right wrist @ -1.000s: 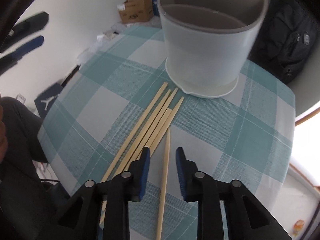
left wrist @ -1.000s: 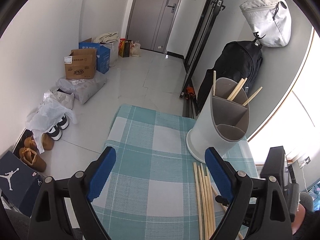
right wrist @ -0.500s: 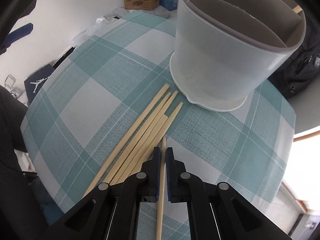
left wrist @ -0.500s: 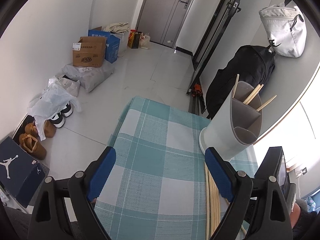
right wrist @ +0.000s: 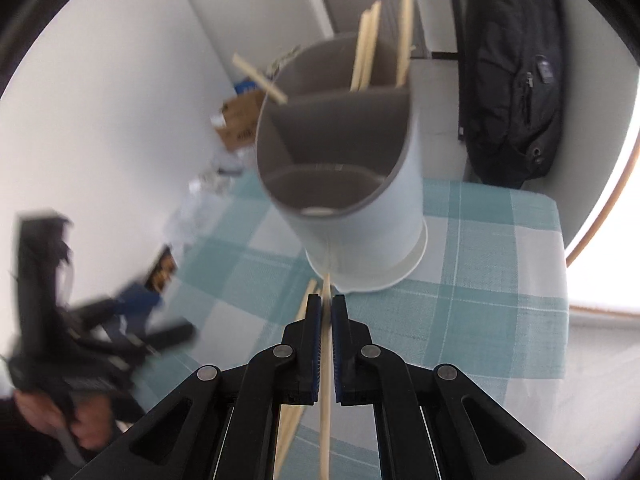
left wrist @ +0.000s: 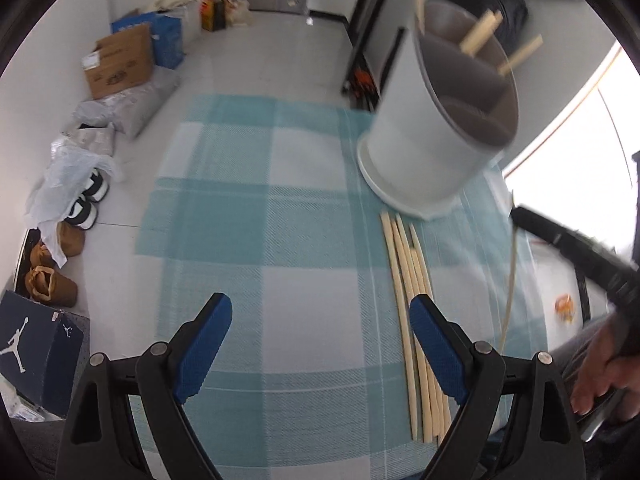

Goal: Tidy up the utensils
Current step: 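Lower the right gripper to the chopstick pile and grasp chopsticks, then lower the left gripper to the pile and grasp a chopstick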

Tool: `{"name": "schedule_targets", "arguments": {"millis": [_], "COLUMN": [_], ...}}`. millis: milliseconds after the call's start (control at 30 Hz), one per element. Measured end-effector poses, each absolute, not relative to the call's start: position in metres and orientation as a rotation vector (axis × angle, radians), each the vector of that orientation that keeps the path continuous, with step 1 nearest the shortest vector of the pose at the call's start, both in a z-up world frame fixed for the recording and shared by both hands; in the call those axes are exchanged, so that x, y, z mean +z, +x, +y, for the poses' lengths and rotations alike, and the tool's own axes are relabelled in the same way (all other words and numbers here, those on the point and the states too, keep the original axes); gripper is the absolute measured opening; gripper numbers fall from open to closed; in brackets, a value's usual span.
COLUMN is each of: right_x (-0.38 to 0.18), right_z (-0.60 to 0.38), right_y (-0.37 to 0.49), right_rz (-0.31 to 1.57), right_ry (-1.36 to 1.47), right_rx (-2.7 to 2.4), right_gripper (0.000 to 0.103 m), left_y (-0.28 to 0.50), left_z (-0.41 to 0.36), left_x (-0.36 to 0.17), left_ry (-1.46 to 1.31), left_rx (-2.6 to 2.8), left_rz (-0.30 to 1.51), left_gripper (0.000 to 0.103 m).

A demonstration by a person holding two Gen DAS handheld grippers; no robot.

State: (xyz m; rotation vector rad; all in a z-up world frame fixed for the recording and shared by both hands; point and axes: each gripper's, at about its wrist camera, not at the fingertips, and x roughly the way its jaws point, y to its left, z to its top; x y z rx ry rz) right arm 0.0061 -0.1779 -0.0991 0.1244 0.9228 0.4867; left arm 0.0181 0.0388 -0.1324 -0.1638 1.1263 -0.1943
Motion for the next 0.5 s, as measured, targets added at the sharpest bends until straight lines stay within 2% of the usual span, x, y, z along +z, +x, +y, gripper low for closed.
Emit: {"name": "schedule_targets", "arguments": {"millis": [267, 500], "right_x": [-0.081, -0.072], "right_z": [-0.198, -0.217], "right_y": [0.006, -0.004], "right_rz": [0.836, 0.798], "right_ry": [0.317, 0.357], "right_rx": [0.498, 0.507], "right_gripper": [0.004, 0.004], "left_y": [0.017, 0.016], "left_z": [0.009, 0.005], "left_x": [-0.155, -0.161], "left_ry": [-0.051, 0.018], "left_rx": [-0.186, -0.117], "left_rz": [1.235, 1.256], "left_gripper": [0.088, 0.088]}}
